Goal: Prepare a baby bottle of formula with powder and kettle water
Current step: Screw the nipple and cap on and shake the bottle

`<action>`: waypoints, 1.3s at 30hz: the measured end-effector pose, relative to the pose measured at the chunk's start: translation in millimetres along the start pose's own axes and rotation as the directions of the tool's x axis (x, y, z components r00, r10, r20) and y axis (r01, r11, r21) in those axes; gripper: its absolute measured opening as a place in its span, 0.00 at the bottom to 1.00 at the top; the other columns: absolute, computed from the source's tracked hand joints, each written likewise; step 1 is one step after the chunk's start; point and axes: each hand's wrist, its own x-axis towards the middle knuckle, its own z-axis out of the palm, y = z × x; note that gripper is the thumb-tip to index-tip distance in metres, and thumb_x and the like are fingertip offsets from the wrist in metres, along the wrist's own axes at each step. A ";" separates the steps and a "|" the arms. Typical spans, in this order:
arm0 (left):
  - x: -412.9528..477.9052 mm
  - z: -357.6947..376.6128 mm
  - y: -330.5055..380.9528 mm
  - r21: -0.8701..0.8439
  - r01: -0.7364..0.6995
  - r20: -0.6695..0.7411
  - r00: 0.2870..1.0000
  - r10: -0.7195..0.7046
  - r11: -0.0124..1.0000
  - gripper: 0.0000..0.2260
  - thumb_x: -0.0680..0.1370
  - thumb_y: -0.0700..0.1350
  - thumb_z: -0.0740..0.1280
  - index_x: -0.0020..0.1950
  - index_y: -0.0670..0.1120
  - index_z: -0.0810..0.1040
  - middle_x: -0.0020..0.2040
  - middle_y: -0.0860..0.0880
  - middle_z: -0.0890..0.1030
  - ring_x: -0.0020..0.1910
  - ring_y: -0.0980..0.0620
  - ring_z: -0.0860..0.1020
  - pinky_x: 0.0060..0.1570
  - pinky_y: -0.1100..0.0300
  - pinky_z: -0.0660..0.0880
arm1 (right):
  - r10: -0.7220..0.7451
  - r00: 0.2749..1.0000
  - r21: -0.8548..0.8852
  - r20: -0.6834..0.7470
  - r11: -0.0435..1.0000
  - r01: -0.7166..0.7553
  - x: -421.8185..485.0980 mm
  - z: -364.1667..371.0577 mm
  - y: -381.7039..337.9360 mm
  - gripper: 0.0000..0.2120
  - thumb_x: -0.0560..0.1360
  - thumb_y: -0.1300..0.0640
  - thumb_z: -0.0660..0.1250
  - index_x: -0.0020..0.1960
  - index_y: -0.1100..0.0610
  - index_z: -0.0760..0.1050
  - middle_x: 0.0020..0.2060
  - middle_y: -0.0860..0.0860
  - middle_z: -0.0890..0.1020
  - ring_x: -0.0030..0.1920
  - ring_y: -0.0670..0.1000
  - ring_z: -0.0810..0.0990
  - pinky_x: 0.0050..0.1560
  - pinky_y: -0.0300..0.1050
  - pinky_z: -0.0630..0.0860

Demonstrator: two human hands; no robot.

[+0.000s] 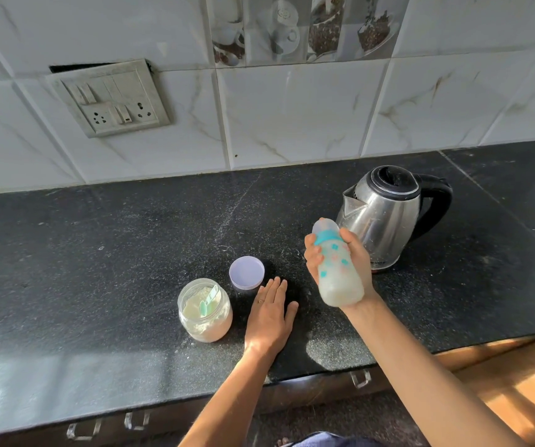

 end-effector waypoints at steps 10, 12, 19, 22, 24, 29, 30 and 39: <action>1.0 0.9 0.3 0.014 0.012 -0.001 1.000 -0.012 1.000 0.26 0.81 0.57 0.49 0.75 0.45 0.61 0.76 0.48 0.61 0.76 0.53 0.54 0.70 0.67 0.36 | -0.072 0.997 0.012 0.016 0.997 0.072 -1.5 -0.8 -2.1 0.35 0.54 0.59 0.82 0.57 0.64 0.72 0.45 0.58 0.79 0.37 0.55 0.82 0.35 0.47 0.81; 0.6 1.3 -0.3 0.004 0.013 -0.003 1.000 -0.013 1.000 0.24 0.82 0.55 0.53 0.76 0.45 0.61 0.76 0.49 0.61 0.76 0.54 0.53 0.70 0.66 0.37 | -0.048 0.999 0.050 0.007 0.998 0.048 1.3 -2.1 -3.9 0.35 0.55 0.59 0.82 0.57 0.64 0.72 0.45 0.58 0.79 0.38 0.56 0.82 0.36 0.48 0.81; 1.8 4.0 -1.4 0.005 0.018 -0.007 1.000 -0.018 1.000 0.24 0.82 0.55 0.53 0.76 0.46 0.60 0.76 0.49 0.60 0.76 0.55 0.53 0.70 0.66 0.37 | -0.031 0.999 -0.012 0.016 0.999 0.031 -3.8 6.0 -3.1 0.31 0.59 0.55 0.79 0.57 0.63 0.71 0.44 0.57 0.78 0.34 0.54 0.81 0.33 0.47 0.81; 1.9 4.8 -1.5 0.005 0.016 -0.005 1.000 -0.016 1.000 0.24 0.82 0.55 0.53 0.76 0.46 0.61 0.76 0.49 0.60 0.76 0.55 0.53 0.72 0.65 0.40 | -0.027 0.997 0.058 -0.074 0.998 0.032 -4.0 10.1 -4.9 0.24 0.69 0.49 0.69 0.57 0.63 0.71 0.44 0.58 0.78 0.35 0.55 0.81 0.34 0.47 0.81; 2.5 5.4 -1.9 0.006 0.015 -0.003 1.000 -0.015 1.000 0.24 0.82 0.55 0.53 0.76 0.46 0.61 0.76 0.49 0.60 0.76 0.55 0.52 0.72 0.64 0.40 | -0.068 0.994 0.065 -0.091 0.995 0.074 -4.4 12.2 -6.6 0.21 0.74 0.48 0.62 0.58 0.63 0.71 0.44 0.60 0.78 0.38 0.57 0.81 0.37 0.48 0.82; 2.2 6.0 -2.1 0.009 0.017 -0.007 1.000 -0.017 1.000 0.24 0.82 0.55 0.53 0.76 0.46 0.61 0.76 0.50 0.60 0.76 0.55 0.52 0.73 0.63 0.41 | -0.254 0.959 -0.026 -0.123 0.967 0.253 -8.1 25.5 -6.5 0.14 0.77 0.55 0.63 0.57 0.64 0.72 0.49 0.65 0.77 0.48 0.61 0.79 0.39 0.61 0.81; 2.4 6.2 -2.0 0.005 0.018 -0.009 1.000 -0.018 1.000 0.24 0.82 0.55 0.53 0.76 0.46 0.61 0.76 0.50 0.60 0.76 0.55 0.52 0.73 0.63 0.41 | -0.251 0.963 -0.060 -0.101 0.967 0.246 -7.3 24.5 -8.0 0.16 0.75 0.54 0.68 0.56 0.64 0.72 0.48 0.64 0.78 0.45 0.60 0.81 0.37 0.58 0.82; 1.3 4.9 -0.6 0.004 0.021 -0.013 1.000 -0.021 1.000 0.24 0.82 0.55 0.53 0.76 0.47 0.60 0.77 0.50 0.60 0.76 0.56 0.52 0.71 0.66 0.39 | 0.107 0.955 -0.021 0.278 0.994 -0.105 -2.1 14.6 -14.7 0.31 0.73 0.54 0.71 0.72 0.58 0.64 0.59 0.66 0.75 0.51 0.65 0.80 0.47 0.59 0.81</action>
